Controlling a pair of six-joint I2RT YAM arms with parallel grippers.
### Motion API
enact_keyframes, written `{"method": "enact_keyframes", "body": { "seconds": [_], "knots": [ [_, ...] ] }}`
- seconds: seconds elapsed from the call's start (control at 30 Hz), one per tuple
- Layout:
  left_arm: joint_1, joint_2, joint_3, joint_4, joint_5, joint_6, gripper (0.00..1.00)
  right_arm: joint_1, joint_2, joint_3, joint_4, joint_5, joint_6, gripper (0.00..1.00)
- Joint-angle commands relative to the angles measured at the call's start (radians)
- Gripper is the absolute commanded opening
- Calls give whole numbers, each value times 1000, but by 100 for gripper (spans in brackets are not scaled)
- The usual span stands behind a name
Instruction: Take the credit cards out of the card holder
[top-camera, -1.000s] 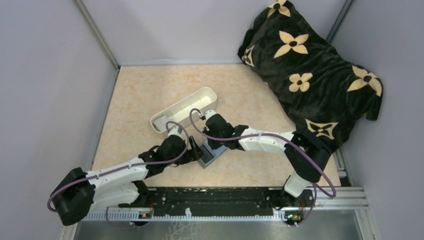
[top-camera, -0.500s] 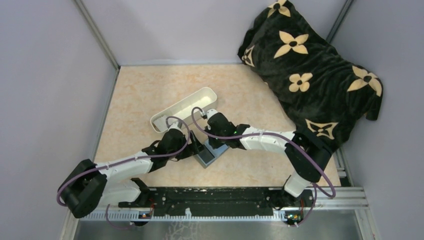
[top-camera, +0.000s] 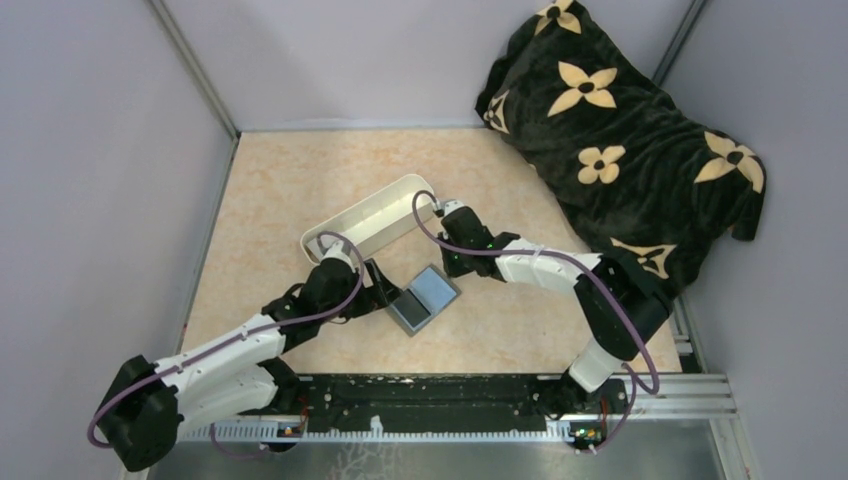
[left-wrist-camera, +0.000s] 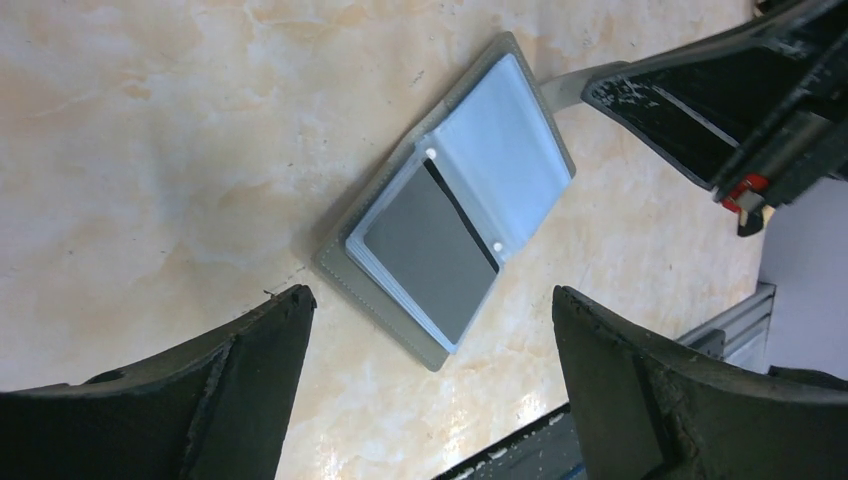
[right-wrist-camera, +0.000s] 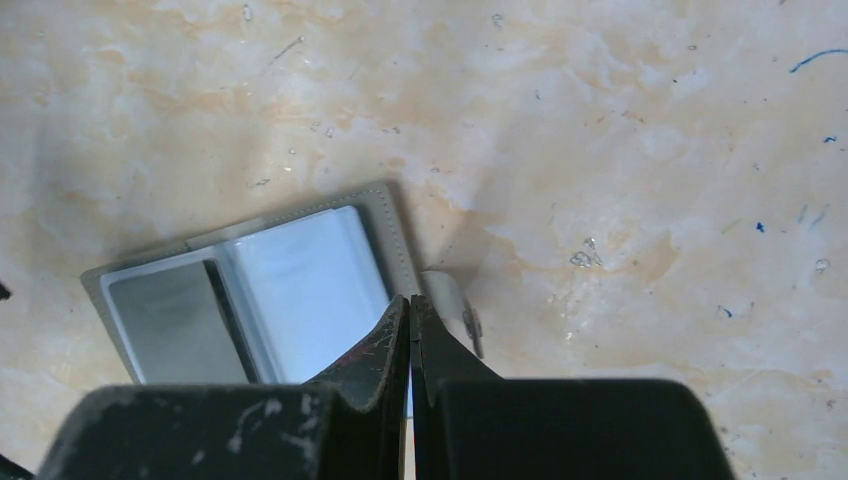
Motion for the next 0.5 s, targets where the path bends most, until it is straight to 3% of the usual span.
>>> {"method": "enact_keyframes", "body": {
  "seconds": [0.0, 0.27, 0.47],
  "knots": [
    [5, -55, -28, -46, 40, -2, 94, -9, 20, 40, 0, 17, -26, 0],
    [3, 14, -30, 52, 137, -31, 95, -23, 110, -11, 42, 33, -18, 0],
    [2, 23, 26, 65, 198, -34, 95, -23, 85, -78, 59, 29, 3, 0]
  ]
}}
